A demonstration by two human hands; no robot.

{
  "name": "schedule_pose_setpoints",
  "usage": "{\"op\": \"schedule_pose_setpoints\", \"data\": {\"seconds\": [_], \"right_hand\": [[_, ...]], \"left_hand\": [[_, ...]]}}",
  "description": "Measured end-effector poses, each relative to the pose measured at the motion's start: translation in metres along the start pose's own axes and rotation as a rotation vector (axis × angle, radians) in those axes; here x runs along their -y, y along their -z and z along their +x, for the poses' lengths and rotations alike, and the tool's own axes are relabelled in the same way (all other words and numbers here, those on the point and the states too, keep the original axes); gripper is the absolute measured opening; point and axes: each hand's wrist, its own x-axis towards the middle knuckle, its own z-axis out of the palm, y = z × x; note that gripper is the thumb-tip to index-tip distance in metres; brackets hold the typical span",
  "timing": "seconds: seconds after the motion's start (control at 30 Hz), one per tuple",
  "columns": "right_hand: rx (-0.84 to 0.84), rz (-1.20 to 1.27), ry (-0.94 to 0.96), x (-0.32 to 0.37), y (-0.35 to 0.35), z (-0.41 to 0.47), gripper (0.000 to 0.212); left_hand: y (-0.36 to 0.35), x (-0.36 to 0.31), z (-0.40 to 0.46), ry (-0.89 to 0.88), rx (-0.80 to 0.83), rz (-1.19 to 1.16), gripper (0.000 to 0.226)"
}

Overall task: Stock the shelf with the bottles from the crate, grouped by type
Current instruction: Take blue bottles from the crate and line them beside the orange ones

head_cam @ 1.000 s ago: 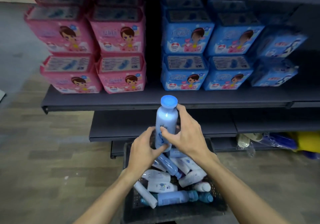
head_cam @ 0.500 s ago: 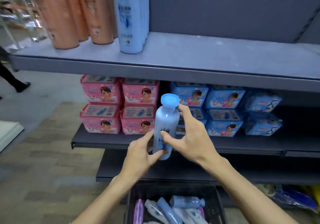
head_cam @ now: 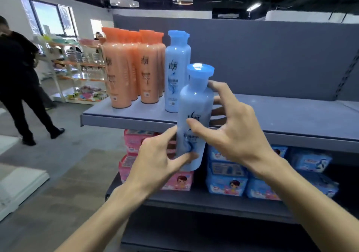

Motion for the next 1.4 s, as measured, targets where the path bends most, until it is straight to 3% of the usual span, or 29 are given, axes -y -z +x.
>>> {"op": "schedule_pose_setpoints", "data": {"seconds": [0.23,0.43,0.7,0.93,1.13,1.4], "right_hand": [[-0.065,-0.066,0.057,0.012,0.030,0.061,0.060],[-0.006,-0.103,-0.077,-0.022,0.035,0.086,0.062],[0.055,-0.201,-0.186,-0.059,0.035,0.109,0.069],[0.149,-0.275,-0.239,-0.071,0.037,0.135,0.052],[0.163,-0.314,-0.300,-0.083,0.033,0.159,0.054],[0.184,-0.296,-0.318,-0.111,0.031,0.184,0.050]], "left_hand": [[0.017,-0.022,0.063,-0.025,-0.006,-0.007,0.039],[-0.006,-0.012,0.098,0.079,0.068,0.050,0.041],[-0.034,-0.002,0.127,0.198,0.099,-0.051,0.044],[-0.054,-0.002,0.151,0.273,0.054,0.119,0.042],[-0.072,0.000,0.169,0.296,-0.009,0.163,0.033],[-0.092,0.014,0.200,0.366,0.020,0.217,0.034]]}}
